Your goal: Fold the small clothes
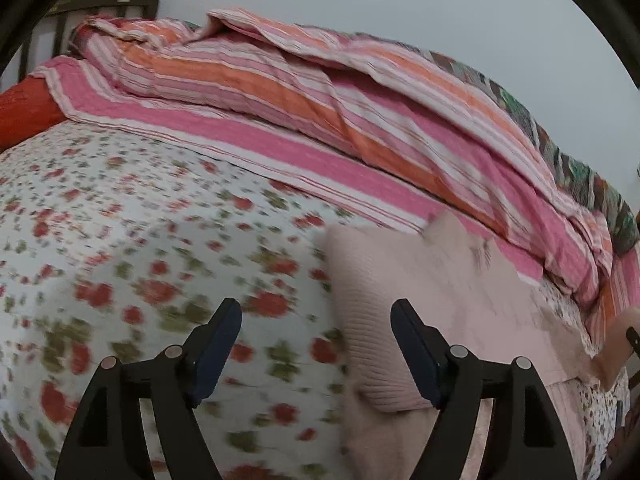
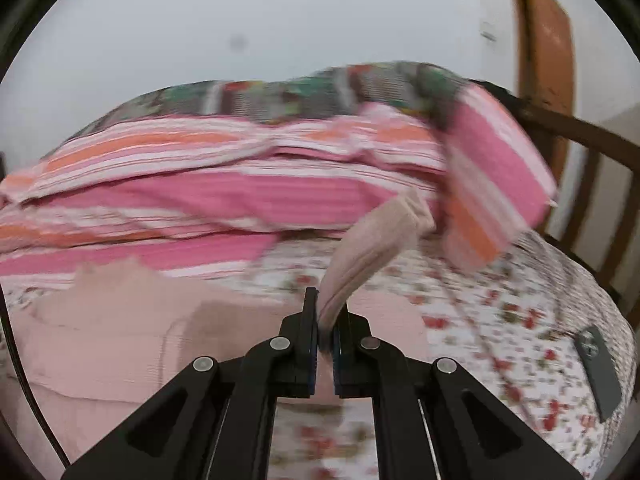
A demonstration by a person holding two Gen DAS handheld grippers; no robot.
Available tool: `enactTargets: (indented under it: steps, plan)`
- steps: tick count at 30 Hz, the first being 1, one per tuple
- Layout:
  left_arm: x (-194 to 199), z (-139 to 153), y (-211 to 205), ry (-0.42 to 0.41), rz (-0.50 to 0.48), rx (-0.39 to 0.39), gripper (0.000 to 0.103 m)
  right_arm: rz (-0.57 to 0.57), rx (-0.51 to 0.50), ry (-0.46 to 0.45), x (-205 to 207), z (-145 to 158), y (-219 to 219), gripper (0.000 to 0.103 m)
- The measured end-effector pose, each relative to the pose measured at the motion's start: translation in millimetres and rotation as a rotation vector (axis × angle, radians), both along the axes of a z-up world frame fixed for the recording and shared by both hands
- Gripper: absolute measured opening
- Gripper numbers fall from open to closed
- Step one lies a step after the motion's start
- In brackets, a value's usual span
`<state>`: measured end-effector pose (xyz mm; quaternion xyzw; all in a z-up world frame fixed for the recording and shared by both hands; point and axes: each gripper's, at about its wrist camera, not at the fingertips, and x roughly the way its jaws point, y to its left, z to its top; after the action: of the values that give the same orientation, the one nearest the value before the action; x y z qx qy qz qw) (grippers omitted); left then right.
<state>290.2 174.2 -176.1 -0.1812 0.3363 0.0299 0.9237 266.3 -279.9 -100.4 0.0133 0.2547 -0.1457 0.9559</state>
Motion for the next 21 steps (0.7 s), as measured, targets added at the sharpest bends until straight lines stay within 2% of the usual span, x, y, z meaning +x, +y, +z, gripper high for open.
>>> enactTargets:
  steps: [3,7,11,17,19,21]
  plan:
    - [-7,1,22,-0.008,0.027,-0.048,0.076,0.095,0.020,0.015,16,11,50,0.006]
    - [-11,-3,40,0.005,0.011,-0.124,0.076,0.218,0.021,0.026,34,27,118,0.006]
    - [-13,-1,46,0.002,0.014,-0.094,0.076,0.343,0.097,0.068,45,32,174,0.006]
    - [-15,1,47,-0.001,0.001,-0.063,0.076,0.504,0.150,0.202,52,-15,250,0.006]
    - [-13,0,48,0.004,-0.006,-0.076,0.076,0.522,0.168,0.242,56,-31,261,0.009]
    - [-12,-1,49,0.007,-0.017,-0.107,0.076,0.554,0.228,0.307,63,-49,273,0.012]
